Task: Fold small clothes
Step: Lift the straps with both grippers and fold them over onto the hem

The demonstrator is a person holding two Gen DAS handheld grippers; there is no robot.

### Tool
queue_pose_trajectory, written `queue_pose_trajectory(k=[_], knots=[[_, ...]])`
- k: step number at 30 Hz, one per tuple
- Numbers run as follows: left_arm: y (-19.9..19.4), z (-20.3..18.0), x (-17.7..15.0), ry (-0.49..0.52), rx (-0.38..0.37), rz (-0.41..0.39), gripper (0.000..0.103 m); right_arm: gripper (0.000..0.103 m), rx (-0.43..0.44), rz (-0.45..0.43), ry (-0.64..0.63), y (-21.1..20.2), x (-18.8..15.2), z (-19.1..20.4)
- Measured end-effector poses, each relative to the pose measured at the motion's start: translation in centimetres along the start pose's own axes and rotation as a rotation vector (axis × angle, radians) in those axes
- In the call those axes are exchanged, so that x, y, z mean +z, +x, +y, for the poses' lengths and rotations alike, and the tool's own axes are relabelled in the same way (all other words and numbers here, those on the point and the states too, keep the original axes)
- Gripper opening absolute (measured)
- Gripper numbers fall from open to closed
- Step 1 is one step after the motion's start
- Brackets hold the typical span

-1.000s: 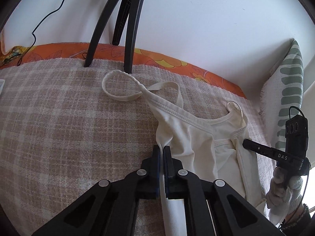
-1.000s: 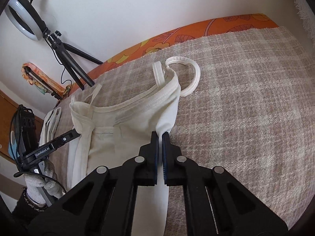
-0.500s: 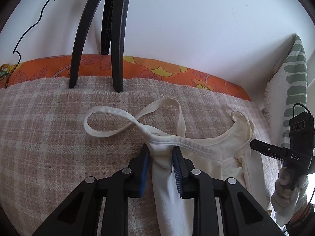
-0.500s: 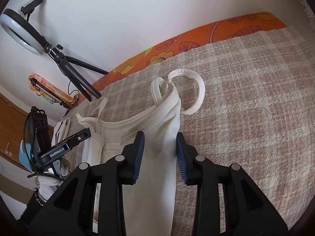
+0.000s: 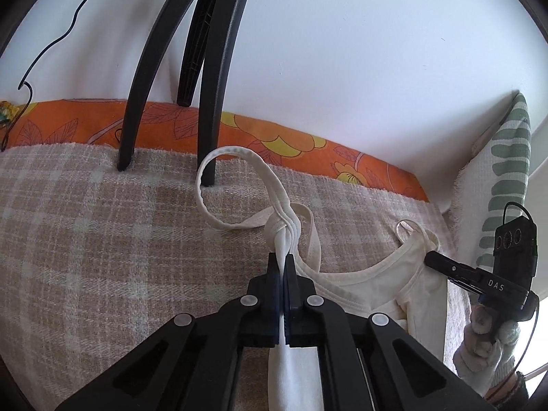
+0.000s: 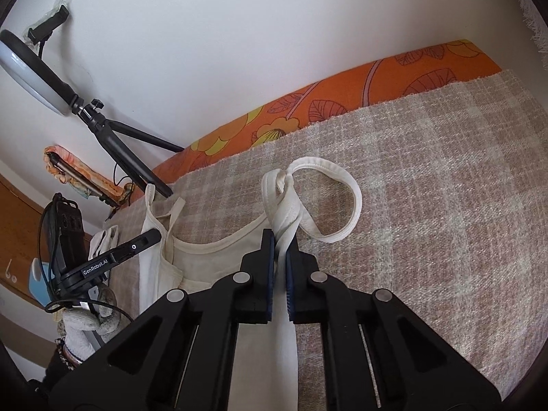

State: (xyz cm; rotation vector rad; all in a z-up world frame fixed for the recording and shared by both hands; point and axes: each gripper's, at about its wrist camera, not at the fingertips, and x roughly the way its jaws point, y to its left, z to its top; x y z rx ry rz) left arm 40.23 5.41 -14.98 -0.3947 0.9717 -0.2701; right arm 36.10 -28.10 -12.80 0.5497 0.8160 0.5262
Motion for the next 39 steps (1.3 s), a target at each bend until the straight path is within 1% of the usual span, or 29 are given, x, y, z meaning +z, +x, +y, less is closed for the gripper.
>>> queue_pose_trajectory(k=[7, 11, 16, 20, 24, 32, 39], knots=[[-4.6, -0.8, -0.8, 0.002, -0.049, -0.045, 0.0, 0.006, 0.049, -0.051, -0.021, -3.7, -0.4, 2.3], [-7.6, -2.0, -2.0, 0.042, -0.053, -0.066, 0.0, 0.006, 0.064, -0.077, -0.036, -6.5, -1.1, 3.8], [-11.0, -3.8, -3.7, 0.078, -0.062, -0.092, 0.0, 0.006, 0.066, -0.1, -0.058, -10.3, -2.9, 5.5], [-12.9, -5.1, -6.1, 0.098, -0.066, -0.097, 0.0, 0.006, 0.06, -0.099, -0.068, -12.7, -5.5, 6.3], [-14.5, -5.4, -8.8, 0.108, -0.063, -0.085, 0.0, 0.006, 0.044, -0.091, -0.068, -14.1, -8.3, 6.6], [-16.4, -5.2, -16.0, 0.093, -0.059, -0.039, 0.0, 0.006, 0.009, -0.063, -0.042, -15.8, -14.5, 6.1], [-16.9, -4.7, -20.9, 0.097, -0.033, -0.008, 0.0, 0.006, -0.043, -0.016, -0.058, -15.8, -19.7, 5.7]])
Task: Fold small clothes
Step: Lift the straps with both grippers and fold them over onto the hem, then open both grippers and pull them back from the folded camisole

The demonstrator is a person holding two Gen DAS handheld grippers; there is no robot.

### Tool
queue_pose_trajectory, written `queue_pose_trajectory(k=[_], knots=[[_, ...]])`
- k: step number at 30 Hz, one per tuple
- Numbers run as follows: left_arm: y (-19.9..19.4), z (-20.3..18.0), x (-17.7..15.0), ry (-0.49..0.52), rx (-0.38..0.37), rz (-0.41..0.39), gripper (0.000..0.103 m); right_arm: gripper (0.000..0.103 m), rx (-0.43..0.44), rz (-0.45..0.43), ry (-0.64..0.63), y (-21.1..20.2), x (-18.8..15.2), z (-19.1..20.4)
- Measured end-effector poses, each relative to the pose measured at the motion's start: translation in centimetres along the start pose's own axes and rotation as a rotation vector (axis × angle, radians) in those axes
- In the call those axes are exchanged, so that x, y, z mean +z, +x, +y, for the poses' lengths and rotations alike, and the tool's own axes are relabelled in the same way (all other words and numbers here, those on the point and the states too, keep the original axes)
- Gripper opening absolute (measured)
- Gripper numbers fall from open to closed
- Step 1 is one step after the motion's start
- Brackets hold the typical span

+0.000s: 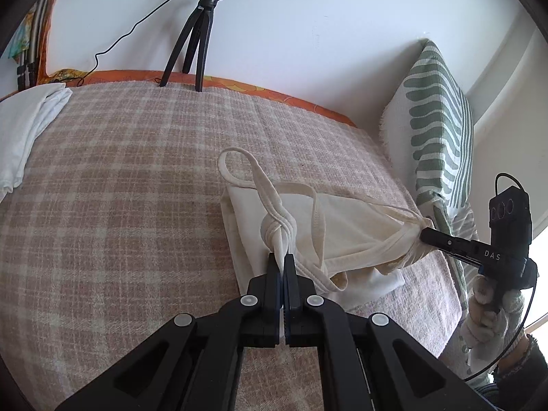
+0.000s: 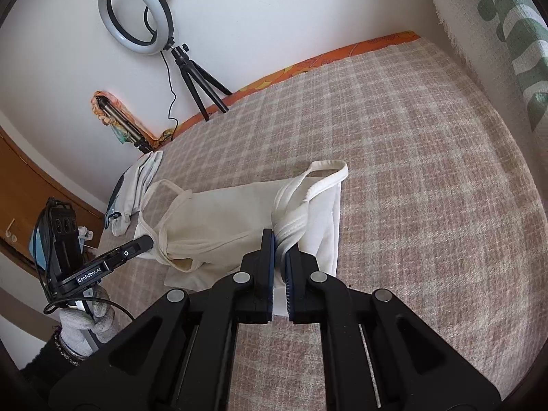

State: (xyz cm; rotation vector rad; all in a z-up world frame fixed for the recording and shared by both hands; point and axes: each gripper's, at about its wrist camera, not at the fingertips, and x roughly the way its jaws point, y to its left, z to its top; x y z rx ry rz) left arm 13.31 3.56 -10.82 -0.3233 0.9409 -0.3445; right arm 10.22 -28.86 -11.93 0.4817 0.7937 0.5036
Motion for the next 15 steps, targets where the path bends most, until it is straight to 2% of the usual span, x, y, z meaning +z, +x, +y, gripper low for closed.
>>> queue_pose_trajectory(k=[3, 5, 7, 8, 10, 12, 15], knots=[[0.4, 0.2, -1.9, -0.006, 0.0, 0.051, 0.0, 0.007, -0.028, 0.032, -0.005, 0.1, -1.5, -0.2], [0.3, 0.0, -3.1, 0.017, 0.008, 0.089, 0.0, 0.007, -0.089, 0.058, -0.034, 0.1, -2.4, -0.1], [-0.4, -0.4, -3.9, 0.061, 0.024, 0.106, 0.0, 0.022, -0.142, 0.094, -0.076, -0.2, -3.3, 0.1], [-1.0, -0.5, -4.2, 0.074, 0.018, 0.113, 0.0, 0.026, -0.165, 0.104, -0.092, -0.5, -3.6, 0.1], [-2.7, -1.1, -4.6, 0.098, -0.003, 0.105, 0.0, 0.028, -0.204, 0.105, -0.103, -1.4, -4.1, 0.0], [-4.5, -2.0, -4.4, 0.142, 0.006, 0.068, 0.004, 0.028, -0.211, 0.06, -0.12, -2.8, -3.9, 0.6], [-5.5, -3.6, -2.8, 0.2, 0.028, 0.021, 0.013, 0.028, -0.152, 0.001, -0.161, -3.9, -2.8, 2.3]])
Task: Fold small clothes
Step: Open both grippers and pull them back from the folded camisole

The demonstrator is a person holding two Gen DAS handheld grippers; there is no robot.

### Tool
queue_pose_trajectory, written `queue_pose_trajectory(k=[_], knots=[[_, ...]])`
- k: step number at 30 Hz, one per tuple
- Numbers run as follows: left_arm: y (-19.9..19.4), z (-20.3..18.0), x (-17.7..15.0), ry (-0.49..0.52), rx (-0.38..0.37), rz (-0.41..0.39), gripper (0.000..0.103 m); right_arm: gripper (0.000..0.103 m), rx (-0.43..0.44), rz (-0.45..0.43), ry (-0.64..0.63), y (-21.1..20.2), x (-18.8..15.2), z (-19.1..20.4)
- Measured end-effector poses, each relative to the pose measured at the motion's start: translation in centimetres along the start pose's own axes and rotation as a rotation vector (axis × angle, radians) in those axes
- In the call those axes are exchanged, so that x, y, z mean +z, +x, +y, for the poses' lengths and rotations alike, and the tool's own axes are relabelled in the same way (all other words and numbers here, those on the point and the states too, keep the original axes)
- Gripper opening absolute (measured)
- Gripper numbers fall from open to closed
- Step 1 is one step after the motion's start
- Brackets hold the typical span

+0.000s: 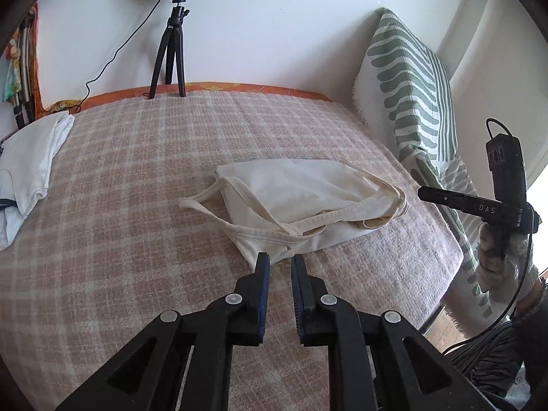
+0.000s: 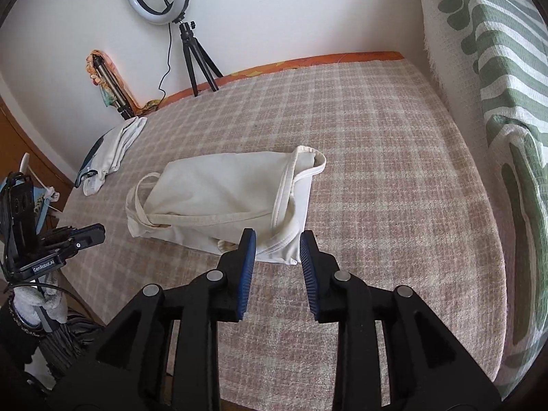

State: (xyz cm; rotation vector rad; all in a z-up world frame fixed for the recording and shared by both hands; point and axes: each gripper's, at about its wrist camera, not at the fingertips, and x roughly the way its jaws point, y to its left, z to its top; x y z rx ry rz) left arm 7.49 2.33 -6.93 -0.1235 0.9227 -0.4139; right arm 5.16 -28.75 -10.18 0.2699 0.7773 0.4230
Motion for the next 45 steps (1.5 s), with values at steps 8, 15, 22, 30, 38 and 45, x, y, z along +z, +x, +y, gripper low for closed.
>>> queue_pose_trajectory(k=[8, 15, 22, 30, 38, 45], knots=[[5.0, -1.1, 5.8, 0.019, 0.0, 0.057, 0.016, 0.028, 0.086, 0.023, 0.024, 4.3, 3.3, 1.7], [9.2, -0.5, 7.3, 0.023, 0.007, 0.171, 0.016, 0.028, -0.019, 0.108, -0.036, 8.3, 4.1, 2.0], [8.7, -0.5, 2.9, 0.027, -0.03, 0.249, 0.016, 0.028, 0.011, 0.178, -0.068, 7.5, 2.1, 2.2], [5.2, -1.8, -3.3, 0.081, -0.034, 0.28, 0.016, 0.028, 0.029, 0.258, -0.107, 5.1, -2.9, 2.2], [3.0, -3.1, 0.3, 0.096, -0.039, 0.151, 0.02, 0.028, 0.11, 0.084, -0.006, 3.6, 1.6, 1.1], [6.0, -3.2, 1.5, 0.117, 0.018, 0.17, 0.02, 0.028, -0.015, 0.232, -0.043, 9.8, 4.3, 2.3]])
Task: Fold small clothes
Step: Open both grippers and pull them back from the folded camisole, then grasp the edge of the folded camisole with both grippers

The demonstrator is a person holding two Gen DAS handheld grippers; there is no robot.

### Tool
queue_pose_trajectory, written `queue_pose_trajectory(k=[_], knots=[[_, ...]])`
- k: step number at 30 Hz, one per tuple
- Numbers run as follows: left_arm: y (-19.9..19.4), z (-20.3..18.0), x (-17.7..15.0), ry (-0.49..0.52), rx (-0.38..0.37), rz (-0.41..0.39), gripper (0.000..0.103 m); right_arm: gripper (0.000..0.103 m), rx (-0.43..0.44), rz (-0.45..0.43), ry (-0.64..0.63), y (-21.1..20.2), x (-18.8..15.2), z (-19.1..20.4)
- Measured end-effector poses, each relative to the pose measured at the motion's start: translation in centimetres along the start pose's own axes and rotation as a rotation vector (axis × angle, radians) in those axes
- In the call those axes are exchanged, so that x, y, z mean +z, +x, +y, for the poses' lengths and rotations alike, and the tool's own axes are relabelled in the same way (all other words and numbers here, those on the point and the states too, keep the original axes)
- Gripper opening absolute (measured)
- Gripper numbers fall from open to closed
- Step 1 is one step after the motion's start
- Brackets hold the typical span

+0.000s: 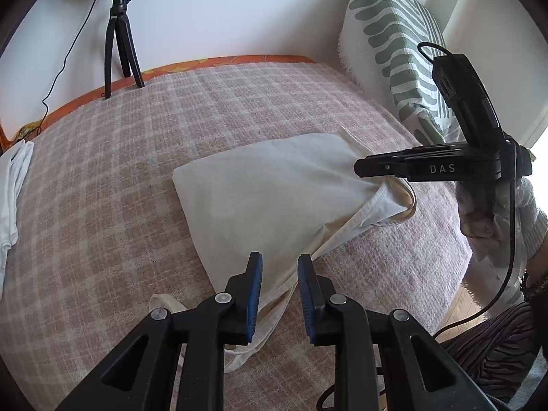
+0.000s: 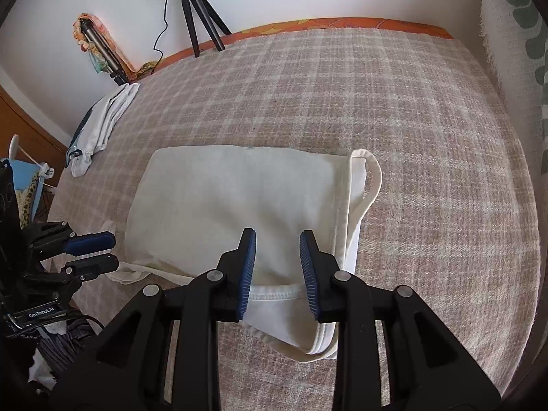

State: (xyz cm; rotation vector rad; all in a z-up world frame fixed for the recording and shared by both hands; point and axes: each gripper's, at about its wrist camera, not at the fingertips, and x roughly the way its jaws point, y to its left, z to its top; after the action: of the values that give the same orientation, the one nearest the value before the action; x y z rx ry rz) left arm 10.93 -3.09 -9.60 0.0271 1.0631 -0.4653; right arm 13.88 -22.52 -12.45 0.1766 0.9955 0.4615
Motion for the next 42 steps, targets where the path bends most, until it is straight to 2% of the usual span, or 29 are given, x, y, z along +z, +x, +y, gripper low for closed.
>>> queue_pose_trajectory(k=[2, 6, 10, 13, 14, 15, 17, 20, 22, 24, 27, 30, 33, 36, 38, 40, 42], knots=[[0.6, 0.3, -0.1, -0.008, 0.011, 0.015, 0.02, 0.028, -0.02, 0.072, 0.005, 1.3, 0.5, -0.5], [0.1, 1.0, -0.2, -0.034, -0.009, -0.008, 0.02, 0.028, 0.056, 0.194, -0.035, 0.9, -0.4, -0.5], [0.1, 1.0, 0.4, -0.037, -0.021, -0.018, 0.022, 0.028, 0.059, 0.258, -0.187, -1.2, -3.6, 1.8], [1.3, 0.3, 0.1, 0.001, -0.032, 0.018, 0.022, 0.028, -0.005, 0.281, -0.233, -1.9, -6.0, 2.2], [1.7, -0.1, -0.2, 0.017, -0.03, 0.034, 0.023, 0.028, -0.035, 0.272, -0.224, -2.1, -6.4, 2.1], [2.2, -0.4, -0.6, 0.033, -0.028, 0.054, 0.023, 0.028, -0.03, 0.254, -0.204, -2.4, -6.7, 1.9], [2.8, -0.8, -1.4, 0.056, -0.023, 0.078, 0.023, 0.028, 0.024, 0.176, -0.169, -3.6, -6.6, 1.6], [2.6, -1.1, -2.6, 0.061, -0.05, 0.109, 0.023, 0.028, 0.064, 0.04, -0.095, -4.8, -5.0, 1.1], [1.9, -1.3, -3.2, 0.08, -0.039, 0.108, 0.023, 0.028, 0.048, -0.009, -0.038, -4.3, -3.6, 0.5], [0.6, -1.1, -3.4, 0.075, -0.031, 0.088, 0.023, 0.028, -0.002, -0.002, -0.023, -2.9, -2.4, 0.2], [-1.3, -0.4, -3.0, 0.062, -0.022, 0.04, 0.023, 0.028, -0.075, 0.074, -0.036, -1.0, -2.3, -0.5], [-2.7, 0.5, -2.2, 0.062, 0.019, -0.011, 0.023, 0.028, -0.045, 0.163, -0.101, -1.7, -4.3, -0.4], [-3.0, 1.8, -1.2, 0.028, 0.02, -0.037, 0.024, 0.028, 0.004, 0.213, -0.194, -3.9, -7.3, 0.8], [-2.1, 3.1, -0.3, -0.043, 0.005, -0.044, 0.028, 0.028, 0.03, 0.176, -0.164, -5.9, -8.3, 0.5], [-1.2, 3.6, -0.1, -0.075, -0.01, -0.038, 0.028, 0.028, 0.059, 0.098, -0.094, -7.0, -7.8, -0.7], [0.0, 3.3, -0.4, -0.07, -0.017, -0.016, 0.028, 0.038, 0.06, 0.003, -0.021, -7.5, -6.9, -1.6], [1.1, 2.8, -1.0, -0.063, -0.033, 0.021, 0.028, 0.038, 0.109, -0.056, 0.047, -6.9, -5.6, -1.9]])
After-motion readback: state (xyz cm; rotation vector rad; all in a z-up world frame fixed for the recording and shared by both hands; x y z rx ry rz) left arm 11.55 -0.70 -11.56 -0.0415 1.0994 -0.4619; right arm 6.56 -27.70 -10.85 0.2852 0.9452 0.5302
